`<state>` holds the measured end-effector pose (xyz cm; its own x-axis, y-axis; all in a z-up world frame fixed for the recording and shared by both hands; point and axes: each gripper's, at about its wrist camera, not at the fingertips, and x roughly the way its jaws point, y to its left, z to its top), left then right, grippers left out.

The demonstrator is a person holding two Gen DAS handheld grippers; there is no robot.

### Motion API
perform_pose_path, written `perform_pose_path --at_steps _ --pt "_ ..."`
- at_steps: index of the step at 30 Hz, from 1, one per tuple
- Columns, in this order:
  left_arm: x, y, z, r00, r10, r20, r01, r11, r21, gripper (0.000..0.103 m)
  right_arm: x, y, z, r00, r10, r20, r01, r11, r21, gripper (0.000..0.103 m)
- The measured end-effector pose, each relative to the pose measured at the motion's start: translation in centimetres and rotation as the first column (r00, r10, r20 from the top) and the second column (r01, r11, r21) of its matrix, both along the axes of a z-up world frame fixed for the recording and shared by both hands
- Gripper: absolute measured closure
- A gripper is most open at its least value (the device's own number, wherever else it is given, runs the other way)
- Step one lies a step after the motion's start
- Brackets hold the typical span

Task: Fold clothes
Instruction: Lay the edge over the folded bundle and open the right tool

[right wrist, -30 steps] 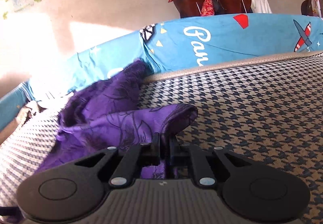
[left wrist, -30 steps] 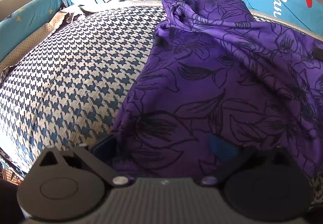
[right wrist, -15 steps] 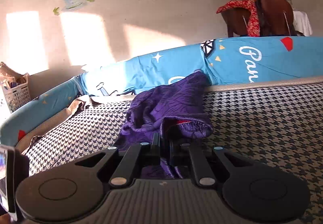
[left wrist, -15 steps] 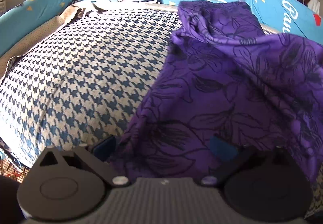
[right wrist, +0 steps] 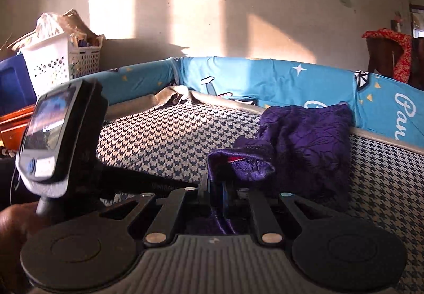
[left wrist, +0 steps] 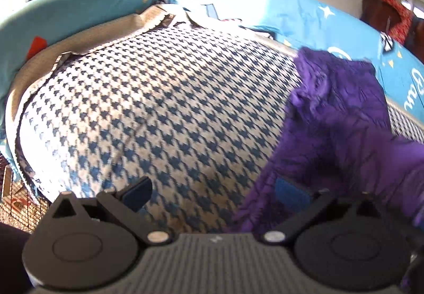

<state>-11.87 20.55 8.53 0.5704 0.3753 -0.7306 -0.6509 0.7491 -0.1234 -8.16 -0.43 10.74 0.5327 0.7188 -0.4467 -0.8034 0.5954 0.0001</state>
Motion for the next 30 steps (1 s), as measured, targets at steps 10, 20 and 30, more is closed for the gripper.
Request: perform_pose_path --at_steps 10,20,30 --pt "-1.7 2.0 1.0 0.993 0.115 0.031 -0.115 0.993 0.010 0.000 -1.6 3.5 -3.5 0.996 0.084 -0.027 -0.086 0.991 -0.103 0.093" --pt "-2.0 2.2 1.1 0.988 0.145 0.049 -0.145 0.989 0.001 0.000 -1.9 3.9 -6.3 0.993 0.103 -0.063 -0.112 0.980 -0.164 0.092" --pt "-1.8 2.1 1.0 0.989 0.141 0.044 -0.141 0.990 0.001 0.000 -3.3 3.5 -5.9 0.970 0.225 -0.093 -0.239 0.954 -0.181 0.085"
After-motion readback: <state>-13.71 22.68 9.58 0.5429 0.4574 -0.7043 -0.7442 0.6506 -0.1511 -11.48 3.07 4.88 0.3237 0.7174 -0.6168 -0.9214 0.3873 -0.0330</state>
